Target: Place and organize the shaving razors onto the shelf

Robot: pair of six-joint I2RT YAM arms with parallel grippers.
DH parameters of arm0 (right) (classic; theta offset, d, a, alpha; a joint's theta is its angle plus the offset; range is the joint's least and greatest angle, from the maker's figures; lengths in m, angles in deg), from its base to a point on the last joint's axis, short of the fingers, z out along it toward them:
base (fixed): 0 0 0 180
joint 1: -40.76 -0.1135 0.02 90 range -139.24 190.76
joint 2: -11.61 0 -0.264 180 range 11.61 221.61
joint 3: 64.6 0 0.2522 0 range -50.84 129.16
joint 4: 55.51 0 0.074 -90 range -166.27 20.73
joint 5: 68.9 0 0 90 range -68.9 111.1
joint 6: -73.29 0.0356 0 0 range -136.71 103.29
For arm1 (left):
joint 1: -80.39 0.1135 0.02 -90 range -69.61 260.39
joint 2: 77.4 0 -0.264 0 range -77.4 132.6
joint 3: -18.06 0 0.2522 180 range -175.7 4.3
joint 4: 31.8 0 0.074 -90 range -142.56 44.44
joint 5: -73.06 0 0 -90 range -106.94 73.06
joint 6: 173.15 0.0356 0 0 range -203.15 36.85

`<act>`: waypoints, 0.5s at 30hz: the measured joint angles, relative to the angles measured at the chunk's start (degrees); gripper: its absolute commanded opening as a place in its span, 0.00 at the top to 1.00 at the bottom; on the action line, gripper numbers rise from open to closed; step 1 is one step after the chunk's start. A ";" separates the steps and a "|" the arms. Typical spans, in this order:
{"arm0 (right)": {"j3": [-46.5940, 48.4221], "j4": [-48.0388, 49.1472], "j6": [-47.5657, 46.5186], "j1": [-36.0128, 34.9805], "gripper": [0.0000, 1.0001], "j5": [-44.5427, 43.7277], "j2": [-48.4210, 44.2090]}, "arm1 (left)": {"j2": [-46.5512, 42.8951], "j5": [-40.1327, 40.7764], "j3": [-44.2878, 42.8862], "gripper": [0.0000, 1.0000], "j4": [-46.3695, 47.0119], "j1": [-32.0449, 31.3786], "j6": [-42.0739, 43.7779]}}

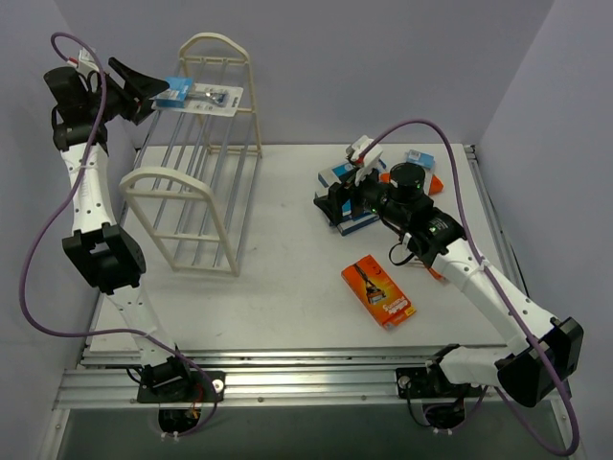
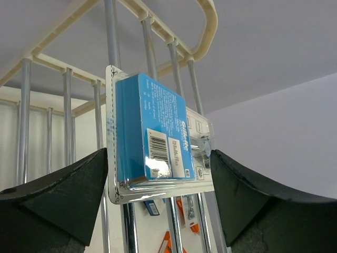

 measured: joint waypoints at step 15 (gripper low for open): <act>-1.60 0.04 0.04 0.79 0.21 0.57 0.72 | -0.02 0.59 -0.72 0.06 -3.48 1.27 3.93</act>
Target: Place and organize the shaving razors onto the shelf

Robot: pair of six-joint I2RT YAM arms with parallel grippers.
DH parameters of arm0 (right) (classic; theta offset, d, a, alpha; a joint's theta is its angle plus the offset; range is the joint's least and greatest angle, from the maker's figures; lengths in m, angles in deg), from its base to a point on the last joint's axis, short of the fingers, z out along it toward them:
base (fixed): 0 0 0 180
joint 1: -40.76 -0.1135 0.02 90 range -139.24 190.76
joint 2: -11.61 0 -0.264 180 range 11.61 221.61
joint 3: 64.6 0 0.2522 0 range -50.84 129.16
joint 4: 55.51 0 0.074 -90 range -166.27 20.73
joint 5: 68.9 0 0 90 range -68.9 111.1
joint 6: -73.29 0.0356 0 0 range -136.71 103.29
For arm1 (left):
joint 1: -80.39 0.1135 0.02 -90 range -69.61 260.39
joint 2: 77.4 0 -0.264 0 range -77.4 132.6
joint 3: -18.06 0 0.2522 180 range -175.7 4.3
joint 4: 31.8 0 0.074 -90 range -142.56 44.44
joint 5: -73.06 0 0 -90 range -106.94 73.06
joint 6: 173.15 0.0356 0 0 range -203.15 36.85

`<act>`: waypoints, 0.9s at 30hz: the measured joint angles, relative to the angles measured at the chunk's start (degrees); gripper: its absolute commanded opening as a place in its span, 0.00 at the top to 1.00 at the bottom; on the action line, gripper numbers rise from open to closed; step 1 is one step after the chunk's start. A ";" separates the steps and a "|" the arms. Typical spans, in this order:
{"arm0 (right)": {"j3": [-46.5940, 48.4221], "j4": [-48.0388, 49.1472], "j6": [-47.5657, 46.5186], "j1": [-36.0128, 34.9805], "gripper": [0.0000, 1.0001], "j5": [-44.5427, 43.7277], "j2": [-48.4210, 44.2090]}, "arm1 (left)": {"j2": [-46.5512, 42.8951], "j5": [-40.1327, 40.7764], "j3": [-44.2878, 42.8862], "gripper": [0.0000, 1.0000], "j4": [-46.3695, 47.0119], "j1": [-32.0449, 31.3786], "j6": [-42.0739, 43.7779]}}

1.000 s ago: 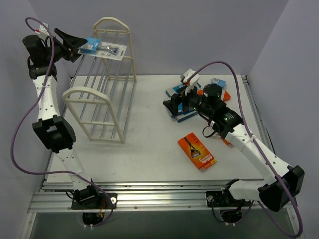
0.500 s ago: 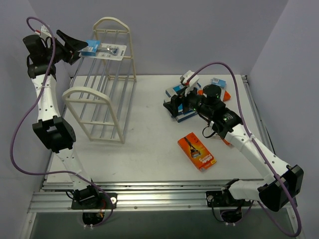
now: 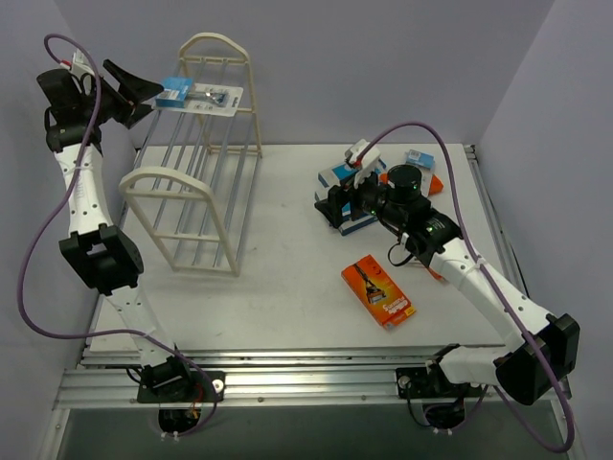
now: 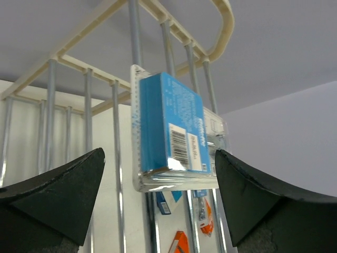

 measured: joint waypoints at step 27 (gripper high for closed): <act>-2.64 -6.91 16.81 24.52 0.39 -19.87 15.32 | -53.83 15.47 59.49 0.06 6.05 3.13 11.02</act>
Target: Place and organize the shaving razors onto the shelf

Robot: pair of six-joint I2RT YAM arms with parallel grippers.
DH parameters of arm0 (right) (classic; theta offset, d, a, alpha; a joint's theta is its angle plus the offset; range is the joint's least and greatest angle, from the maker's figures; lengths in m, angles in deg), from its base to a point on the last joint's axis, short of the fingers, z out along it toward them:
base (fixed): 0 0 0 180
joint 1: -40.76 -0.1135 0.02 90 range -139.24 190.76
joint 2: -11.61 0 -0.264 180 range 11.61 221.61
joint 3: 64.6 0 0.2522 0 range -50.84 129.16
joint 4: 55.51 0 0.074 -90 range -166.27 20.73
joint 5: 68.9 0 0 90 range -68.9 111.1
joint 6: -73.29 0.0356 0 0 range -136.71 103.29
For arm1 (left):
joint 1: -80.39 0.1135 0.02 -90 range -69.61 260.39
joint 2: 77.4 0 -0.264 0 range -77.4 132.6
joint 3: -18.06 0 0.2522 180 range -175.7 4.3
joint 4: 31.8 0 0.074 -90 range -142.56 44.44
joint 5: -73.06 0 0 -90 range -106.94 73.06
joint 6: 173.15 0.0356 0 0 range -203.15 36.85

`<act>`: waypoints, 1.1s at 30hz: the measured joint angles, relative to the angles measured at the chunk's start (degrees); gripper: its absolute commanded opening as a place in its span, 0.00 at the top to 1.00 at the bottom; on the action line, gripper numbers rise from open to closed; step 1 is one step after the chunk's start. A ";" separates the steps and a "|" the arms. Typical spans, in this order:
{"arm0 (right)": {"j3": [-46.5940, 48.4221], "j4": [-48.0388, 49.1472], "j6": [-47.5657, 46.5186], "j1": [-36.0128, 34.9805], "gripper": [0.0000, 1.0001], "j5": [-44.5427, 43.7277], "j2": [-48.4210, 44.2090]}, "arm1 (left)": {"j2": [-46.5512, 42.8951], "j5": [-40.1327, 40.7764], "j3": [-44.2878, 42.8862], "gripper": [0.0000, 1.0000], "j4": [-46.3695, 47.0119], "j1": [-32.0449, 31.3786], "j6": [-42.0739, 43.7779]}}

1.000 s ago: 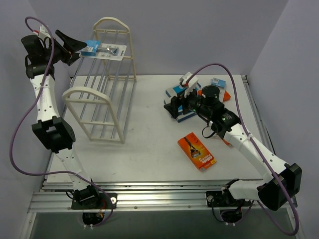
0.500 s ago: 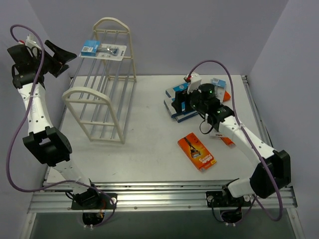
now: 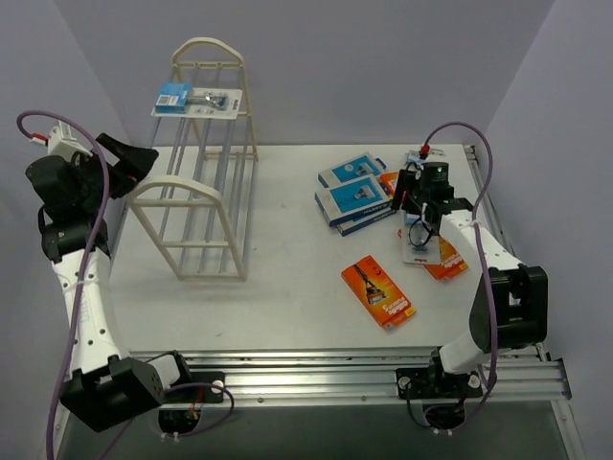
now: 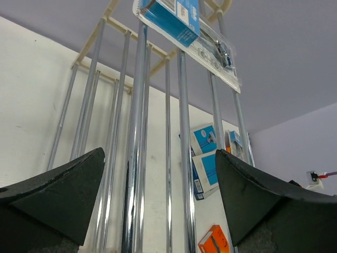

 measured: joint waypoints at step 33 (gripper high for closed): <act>-6.16 0.20 -0.31 8.09 0.43 1.97 5.05 | -13.86 23.39 11.58 0.06 -6.67 -13.11 10.01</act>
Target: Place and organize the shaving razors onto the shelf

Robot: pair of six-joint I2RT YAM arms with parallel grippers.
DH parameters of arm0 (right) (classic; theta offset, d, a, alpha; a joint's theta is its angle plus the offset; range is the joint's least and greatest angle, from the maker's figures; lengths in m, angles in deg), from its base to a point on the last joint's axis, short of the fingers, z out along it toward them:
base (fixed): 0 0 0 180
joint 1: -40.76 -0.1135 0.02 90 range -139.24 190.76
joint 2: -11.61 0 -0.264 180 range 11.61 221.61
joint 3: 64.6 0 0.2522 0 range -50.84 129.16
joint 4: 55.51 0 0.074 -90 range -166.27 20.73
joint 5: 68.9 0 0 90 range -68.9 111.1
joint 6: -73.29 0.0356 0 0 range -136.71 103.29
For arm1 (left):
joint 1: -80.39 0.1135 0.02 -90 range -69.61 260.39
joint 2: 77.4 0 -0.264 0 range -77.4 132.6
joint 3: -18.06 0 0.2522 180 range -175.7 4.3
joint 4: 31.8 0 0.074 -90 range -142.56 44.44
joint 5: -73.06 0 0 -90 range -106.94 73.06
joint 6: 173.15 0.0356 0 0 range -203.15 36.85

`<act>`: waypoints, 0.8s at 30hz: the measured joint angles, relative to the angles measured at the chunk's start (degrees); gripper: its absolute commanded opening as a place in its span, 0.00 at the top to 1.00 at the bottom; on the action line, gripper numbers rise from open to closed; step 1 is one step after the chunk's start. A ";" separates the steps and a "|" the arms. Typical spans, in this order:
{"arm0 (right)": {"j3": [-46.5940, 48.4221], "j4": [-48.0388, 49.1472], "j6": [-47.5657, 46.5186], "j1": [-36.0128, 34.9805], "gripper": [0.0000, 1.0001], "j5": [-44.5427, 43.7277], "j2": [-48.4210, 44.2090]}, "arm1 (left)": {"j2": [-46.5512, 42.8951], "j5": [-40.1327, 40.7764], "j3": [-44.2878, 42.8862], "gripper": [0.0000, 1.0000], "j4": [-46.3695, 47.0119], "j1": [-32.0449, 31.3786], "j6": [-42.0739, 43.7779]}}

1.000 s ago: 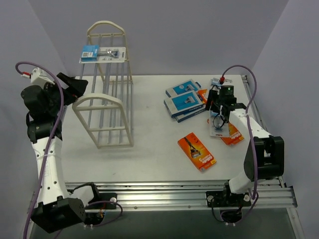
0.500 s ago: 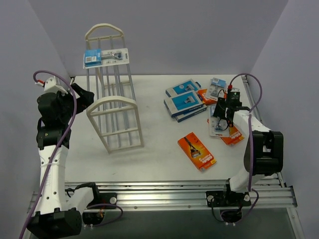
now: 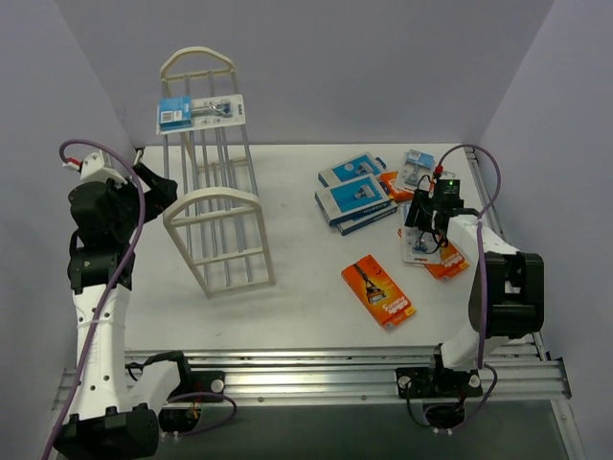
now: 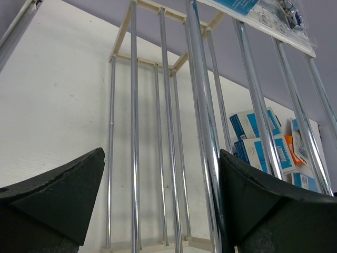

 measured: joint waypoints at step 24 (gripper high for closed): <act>-0.50 2.97 1.25 0.37 0.43 4.68 0.90 | 18.16 -11.82 -13.97 0.06 1.20 7.80 4.33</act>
